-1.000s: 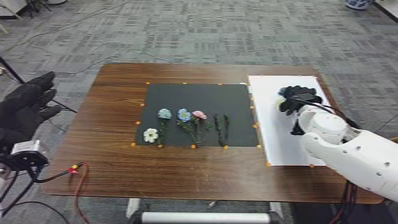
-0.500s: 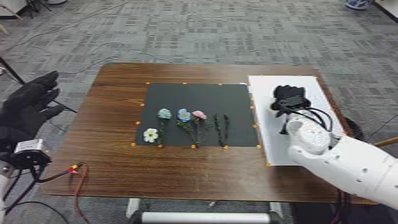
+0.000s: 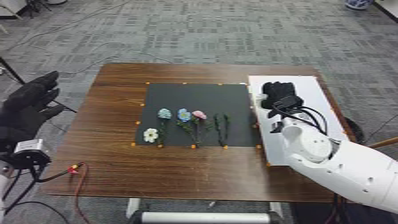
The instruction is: Arrange flowers
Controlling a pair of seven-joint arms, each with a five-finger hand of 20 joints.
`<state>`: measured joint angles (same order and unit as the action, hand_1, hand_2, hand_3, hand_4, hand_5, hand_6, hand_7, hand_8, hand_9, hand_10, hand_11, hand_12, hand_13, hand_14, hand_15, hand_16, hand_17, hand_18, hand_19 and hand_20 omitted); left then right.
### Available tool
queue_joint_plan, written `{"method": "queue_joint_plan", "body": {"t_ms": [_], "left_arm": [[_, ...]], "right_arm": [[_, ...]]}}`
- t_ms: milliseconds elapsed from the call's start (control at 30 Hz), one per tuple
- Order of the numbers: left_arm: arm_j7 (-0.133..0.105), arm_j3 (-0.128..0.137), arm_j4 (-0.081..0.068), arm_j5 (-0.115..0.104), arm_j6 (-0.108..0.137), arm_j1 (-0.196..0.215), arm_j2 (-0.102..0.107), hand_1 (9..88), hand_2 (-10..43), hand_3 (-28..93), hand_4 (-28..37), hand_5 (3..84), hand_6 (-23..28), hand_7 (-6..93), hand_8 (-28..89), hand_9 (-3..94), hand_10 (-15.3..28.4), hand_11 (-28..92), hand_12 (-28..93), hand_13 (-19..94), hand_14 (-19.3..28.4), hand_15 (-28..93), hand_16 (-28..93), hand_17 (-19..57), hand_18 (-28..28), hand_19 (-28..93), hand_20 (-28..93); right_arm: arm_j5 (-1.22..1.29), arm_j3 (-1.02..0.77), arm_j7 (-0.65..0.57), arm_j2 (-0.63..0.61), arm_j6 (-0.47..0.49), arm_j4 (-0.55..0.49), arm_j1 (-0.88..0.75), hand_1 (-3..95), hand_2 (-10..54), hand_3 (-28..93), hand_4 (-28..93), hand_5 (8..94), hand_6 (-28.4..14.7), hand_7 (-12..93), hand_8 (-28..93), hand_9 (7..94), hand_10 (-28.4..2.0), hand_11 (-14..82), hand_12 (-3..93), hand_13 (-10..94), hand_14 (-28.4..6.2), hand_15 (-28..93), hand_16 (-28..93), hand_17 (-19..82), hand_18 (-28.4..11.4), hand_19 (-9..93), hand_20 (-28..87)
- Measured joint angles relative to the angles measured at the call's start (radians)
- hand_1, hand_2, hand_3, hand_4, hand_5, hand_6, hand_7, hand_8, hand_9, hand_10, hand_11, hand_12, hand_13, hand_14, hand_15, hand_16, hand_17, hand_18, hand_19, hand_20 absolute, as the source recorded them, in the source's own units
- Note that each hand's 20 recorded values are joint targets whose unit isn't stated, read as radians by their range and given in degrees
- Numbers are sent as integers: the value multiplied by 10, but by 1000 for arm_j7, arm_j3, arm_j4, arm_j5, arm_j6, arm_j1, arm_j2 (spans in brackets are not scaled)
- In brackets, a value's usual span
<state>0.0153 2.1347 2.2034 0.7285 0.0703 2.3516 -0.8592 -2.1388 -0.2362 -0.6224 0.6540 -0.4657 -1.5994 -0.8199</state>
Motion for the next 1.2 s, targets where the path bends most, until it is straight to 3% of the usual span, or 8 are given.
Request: {"method": "queue_joint_plan", "body": {"t_ms": [533,900,1200], "left_arm": [[6,-15,-4,0,0,-17,8,230,-38,684,-283,195,18,181,-98,106,73,95,179,4,88,248,-10,-185,177,335,86],[6,-11,-3,0,1,-15,7,230,-39,683,-283,195,18,181,-97,106,73,95,179,4,88,248,-11,-185,177,335,85],[5,-12,-4,0,1,-16,8,230,-38,683,-283,195,18,181,-96,105,73,97,179,4,88,247,-11,-185,177,336,86]], "right_arm": [[28,78,97,247,40,45,104,461,-95,882,-254,728,25,511,-31,875,-37,218,544,753,-31,673,406,305,-203,811,532],[22,70,110,239,167,2,109,458,-95,880,-254,741,29,491,-30,874,-41,206,548,737,-33,671,419,294,-204,807,535],[15,77,106,233,196,19,114,432,-95,872,-272,709,32,472,-14,842,-36,191,541,714,-34,670,423,280,-203,800,536]]}}
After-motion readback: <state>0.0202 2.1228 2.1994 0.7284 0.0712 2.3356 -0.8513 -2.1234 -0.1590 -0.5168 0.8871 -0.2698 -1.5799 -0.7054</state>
